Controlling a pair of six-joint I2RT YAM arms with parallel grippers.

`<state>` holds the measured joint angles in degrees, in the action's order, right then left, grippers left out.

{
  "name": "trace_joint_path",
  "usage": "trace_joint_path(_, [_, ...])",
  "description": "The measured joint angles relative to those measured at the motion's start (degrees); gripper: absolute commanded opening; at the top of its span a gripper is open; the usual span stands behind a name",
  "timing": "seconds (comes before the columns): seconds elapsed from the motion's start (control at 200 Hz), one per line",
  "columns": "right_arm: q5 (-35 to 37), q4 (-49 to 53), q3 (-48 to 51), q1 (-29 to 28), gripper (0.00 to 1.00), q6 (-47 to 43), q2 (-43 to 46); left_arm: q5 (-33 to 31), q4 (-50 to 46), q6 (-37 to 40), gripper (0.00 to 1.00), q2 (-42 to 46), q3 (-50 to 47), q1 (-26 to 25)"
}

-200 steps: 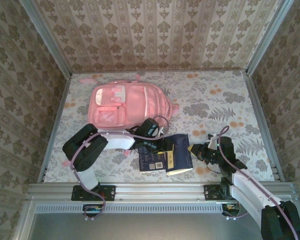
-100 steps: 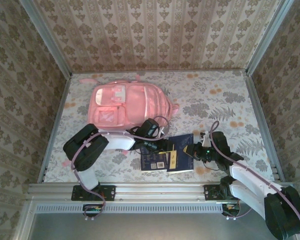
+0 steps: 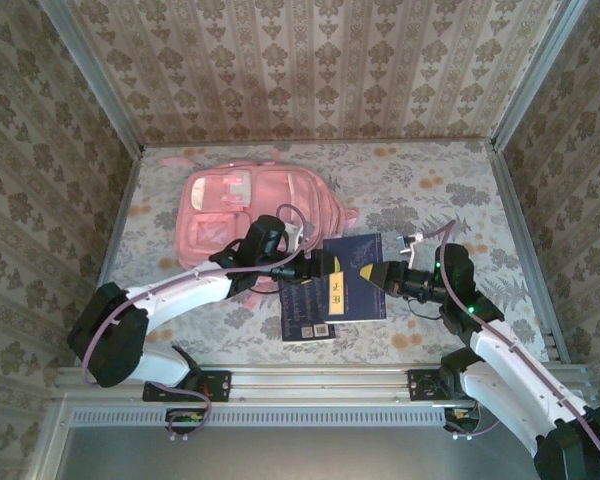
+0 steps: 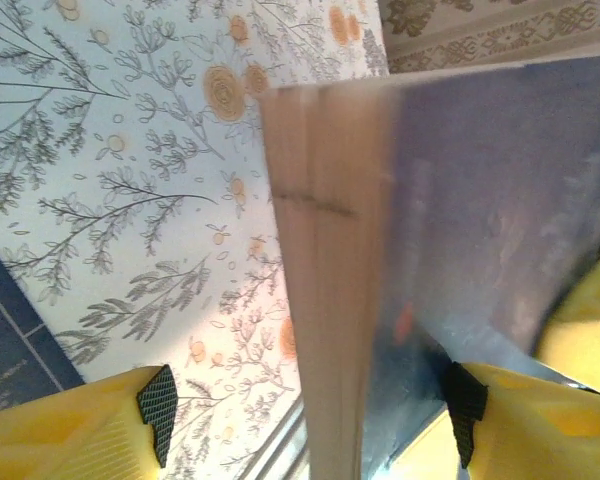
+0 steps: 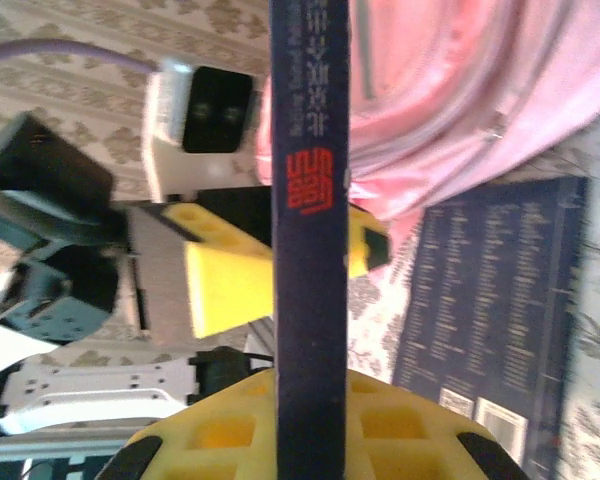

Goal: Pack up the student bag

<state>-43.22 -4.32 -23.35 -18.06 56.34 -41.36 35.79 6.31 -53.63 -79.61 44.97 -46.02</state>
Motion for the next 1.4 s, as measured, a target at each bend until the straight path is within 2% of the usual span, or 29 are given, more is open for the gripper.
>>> trace_joint_path(0.145, [-2.0, -2.8, -1.8, 0.0, 0.0, 2.8, -0.1, 1.6, 2.1, -1.6, 0.72, 1.4, -0.1, 0.7])
trace_joint_path(0.35, [-3.1, -6.1, -2.2, 0.0, 0.0, 5.3, -1.1, 4.5, 10.6, -5.9, 0.72, 2.6, -1.6, 0.7])
trace_joint_path(0.445, [-3.8, -6.5, -2.2, 0.0, 0.0, 5.7, -1.2, 5.6, 14.4, -8.1, 0.67, 2.6, -2.2, 0.7])
trace_joint_path(0.51, [-3.8, -6.9, -2.2, 0.0, 0.0, 5.7, -1.2, 6.1, 17.0, -9.2, 0.53, 2.6, -2.5, 0.5])
trace_joint_path(0.56, [-3.8, -6.9, -2.2, 0.0, 0.0, 5.7, -1.2, 6.3, 18.6, -10.4, 0.32, 2.7, -2.9, 0.4])
trace_joint_path(0.615, [-3.8, -6.8, -2.2, 0.0, 0.0, 5.7, -1.2, 6.6, 20.1, -11.0, 0.14, 2.7, -3.3, 0.3])
trace_joint_path(0.67, [-3.4, -5.7, -2.2, 0.0, 0.05, 5.4, -1.2, 6.8, 21.5, -11.3, 0.02, 3.0, -3.6, 0.3])
trace_joint_path(0.705, [-3.1, -4.9, -2.2, 0.1, 0.12, 5.2, -1.2, 6.7, 21.9, -11.4, 0.0, 3.4, -3.8, 0.4])
trace_joint_path(0.815, [-2.1, -4.7, -2.3, -0.3, 0.63, 5.6, -1.0, 6.0, 22.5, -12.2, 0.0, 4.6, -4.7, 0.4])
trace_joint_path(0.955, [3.1, -11.0, -0.8, -3.5, 0.99, 9.7, 0.2, -0.6, 23.7, -13.9, 0.0, 7.7, -7.6, 1.5])
trace_joint_path(1.17, [17.0, -23.1, 4.1, -11.7, 1.0, 15.7, 1.7, -17.2, 29.1, -19.3, 0.0, 15.3, -12.9, 1.9])
trace_joint_path(1.295, [24.8, -27.1, 5.4, -13.9, 1.0, 17.9, 2.5, -25.4, 31.3, -20.8, 0.0, 18.4, -13.3, 1.9])
trace_joint_path(1.4, [29.7, -29.6, 5.5, -14.8, 1.0, 19.3, 2.0, -29.8, 33.2, -21.9, 0.0, 19.7, -13.7, 1.9])
